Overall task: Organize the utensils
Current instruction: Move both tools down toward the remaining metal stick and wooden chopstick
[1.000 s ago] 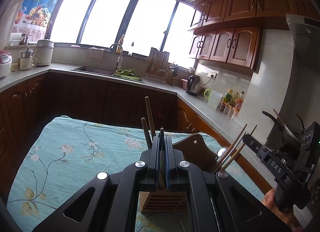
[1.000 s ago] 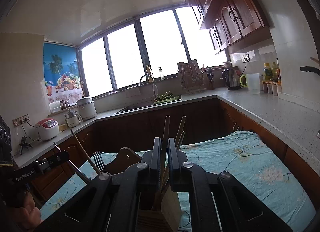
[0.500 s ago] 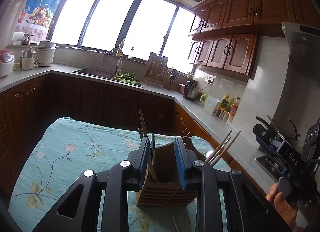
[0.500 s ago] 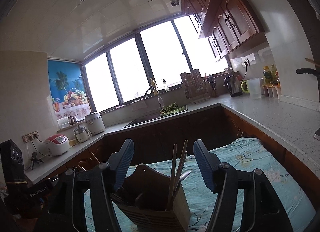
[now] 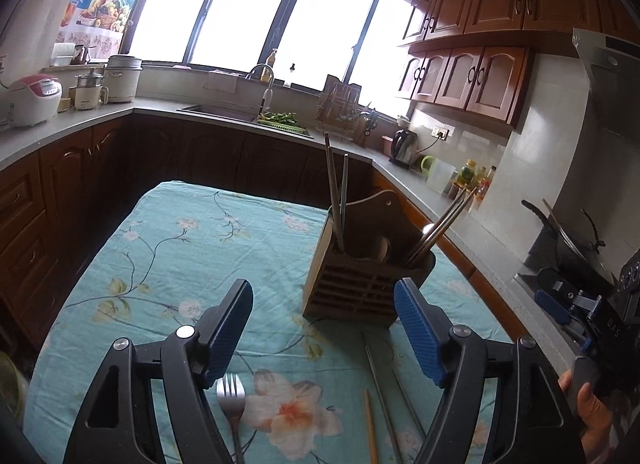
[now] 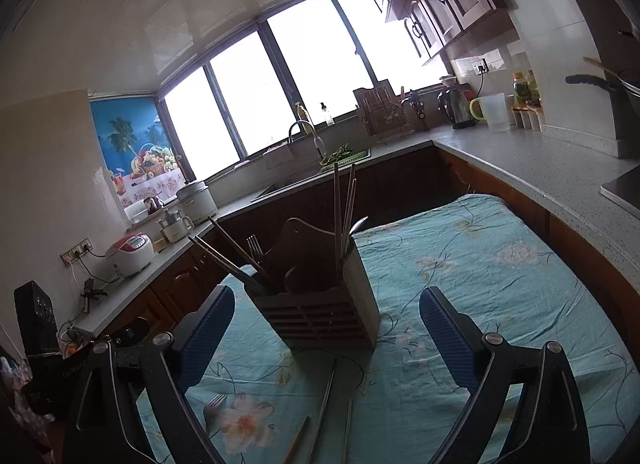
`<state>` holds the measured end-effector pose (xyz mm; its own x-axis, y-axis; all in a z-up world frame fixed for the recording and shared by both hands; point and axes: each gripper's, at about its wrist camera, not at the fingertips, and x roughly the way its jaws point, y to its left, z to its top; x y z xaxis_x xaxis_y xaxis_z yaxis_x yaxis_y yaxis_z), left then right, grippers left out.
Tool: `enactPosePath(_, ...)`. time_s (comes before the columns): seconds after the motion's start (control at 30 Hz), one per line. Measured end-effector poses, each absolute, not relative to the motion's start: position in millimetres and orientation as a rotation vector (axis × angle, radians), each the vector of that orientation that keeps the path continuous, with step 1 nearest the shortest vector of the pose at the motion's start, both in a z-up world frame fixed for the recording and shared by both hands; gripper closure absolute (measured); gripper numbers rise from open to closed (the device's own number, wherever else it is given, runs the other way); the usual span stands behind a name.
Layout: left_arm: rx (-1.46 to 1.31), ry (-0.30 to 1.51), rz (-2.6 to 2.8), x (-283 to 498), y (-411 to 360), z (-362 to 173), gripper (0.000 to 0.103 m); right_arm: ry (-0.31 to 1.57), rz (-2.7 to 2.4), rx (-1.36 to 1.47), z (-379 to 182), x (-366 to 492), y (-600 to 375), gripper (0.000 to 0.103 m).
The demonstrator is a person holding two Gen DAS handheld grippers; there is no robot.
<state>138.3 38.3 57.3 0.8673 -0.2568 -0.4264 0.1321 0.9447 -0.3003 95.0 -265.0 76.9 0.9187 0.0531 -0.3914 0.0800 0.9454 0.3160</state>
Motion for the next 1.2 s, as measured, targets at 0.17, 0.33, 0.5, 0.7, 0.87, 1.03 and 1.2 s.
enactPosePath(0.17, -0.241, 0.568, -0.200, 121.8, 34.2, 53.4, 0.026, 0.500, -0.001, 0.324, 59.3, 77.4, -257.3, 0.008)
enactPosePath(0.33, -0.224, 0.645, -0.211, 119.4, 28.1, 48.3, 0.026, 0.553, 0.004, 0.301, 43.8, 66.7, -248.9, 0.008)
enactPosePath(0.5, -0.214, 0.703, -0.223, 119.8, 21.5, 40.7, 0.026, 0.601, 0.004, 0.312, 25.8, 63.9, -247.2, 0.008)
enactPosePath(0.7, -0.188, 0.755, -0.243, 126.4, 8.9, 32.5, 0.027, 0.649, 0.000, 0.301, 10.7, 68.4, -245.0, 0.012)
enactPosePath(0.87, -0.164, 0.799, -0.270, 134.4, -5.1, 25.2, 0.028, 0.707, -0.001, 0.302, -5.4, 78.9, -245.3, 0.033)
enactPosePath(1.03, -0.137, 0.830, -0.304, 152.2, -21.5, 13.8, 0.041, 0.762, 0.002, 0.310, -18.7, 90.6, -247.6, 0.054)
enactPosePath(1.2, -0.106, 0.882, -0.329, 174.5, -37.4, -1.3, 0.055, 0.783, 0.006, 0.313, -24.7, 98.9, -247.6, 0.061)
